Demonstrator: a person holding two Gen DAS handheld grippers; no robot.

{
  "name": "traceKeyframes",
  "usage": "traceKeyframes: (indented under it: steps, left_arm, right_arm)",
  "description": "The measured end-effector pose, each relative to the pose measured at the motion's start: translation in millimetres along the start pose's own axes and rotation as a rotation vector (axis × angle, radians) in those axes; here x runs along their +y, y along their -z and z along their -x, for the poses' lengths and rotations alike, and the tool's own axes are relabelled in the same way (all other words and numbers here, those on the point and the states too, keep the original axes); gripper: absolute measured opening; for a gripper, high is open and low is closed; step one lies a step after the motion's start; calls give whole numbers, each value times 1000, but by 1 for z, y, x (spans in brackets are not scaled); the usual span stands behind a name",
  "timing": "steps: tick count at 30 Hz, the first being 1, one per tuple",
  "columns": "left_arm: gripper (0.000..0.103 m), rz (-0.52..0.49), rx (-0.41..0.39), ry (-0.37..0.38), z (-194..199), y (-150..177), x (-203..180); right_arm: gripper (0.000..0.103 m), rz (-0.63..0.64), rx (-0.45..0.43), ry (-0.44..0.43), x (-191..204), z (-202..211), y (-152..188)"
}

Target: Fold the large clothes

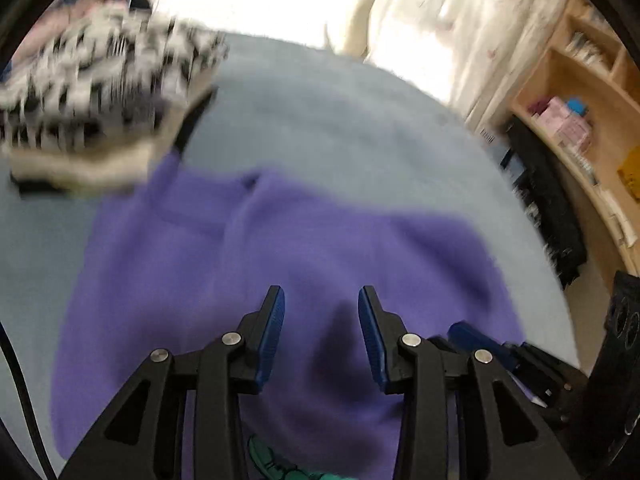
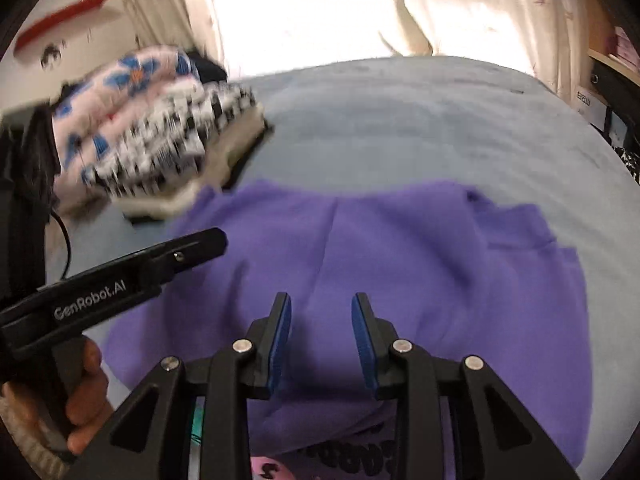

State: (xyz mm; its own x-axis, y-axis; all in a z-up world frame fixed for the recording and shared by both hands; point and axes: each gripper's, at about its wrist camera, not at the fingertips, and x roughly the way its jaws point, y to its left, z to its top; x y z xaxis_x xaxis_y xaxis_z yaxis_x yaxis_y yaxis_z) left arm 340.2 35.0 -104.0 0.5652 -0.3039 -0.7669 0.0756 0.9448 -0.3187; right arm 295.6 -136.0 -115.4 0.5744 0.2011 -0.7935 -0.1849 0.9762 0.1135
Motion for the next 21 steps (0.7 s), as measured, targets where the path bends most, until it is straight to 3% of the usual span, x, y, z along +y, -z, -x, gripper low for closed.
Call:
traceKeyframes:
  steps: [2, 3, 5, 7, 13, 21]
  left_arm:
    - [34, -13, 28, -45, -11, 12, 11]
    - [29, -24, 22, -44, -10, 15, 16]
    - [29, -42, 12, -18, -8, 20, 25]
    - [29, -49, 15, -19, -8, 22, 30]
    - [29, -68, 18, -48, -5, 24, 22]
    - [31, -76, 30, -64, -2, 20, 18]
  right_arm:
    - [26, 10, 23, 92, -18, -8, 13]
    - [10, -2, 13, 83, -29, -7, 18]
    - [11, -65, 10, 69, -56, -2, 26]
    - [0, -97, 21, 83, -67, 0, 30]
    - [4, -57, 19, 147, -53, 1, 32]
    - [5, -111, 22, 103, -62, 7, 33]
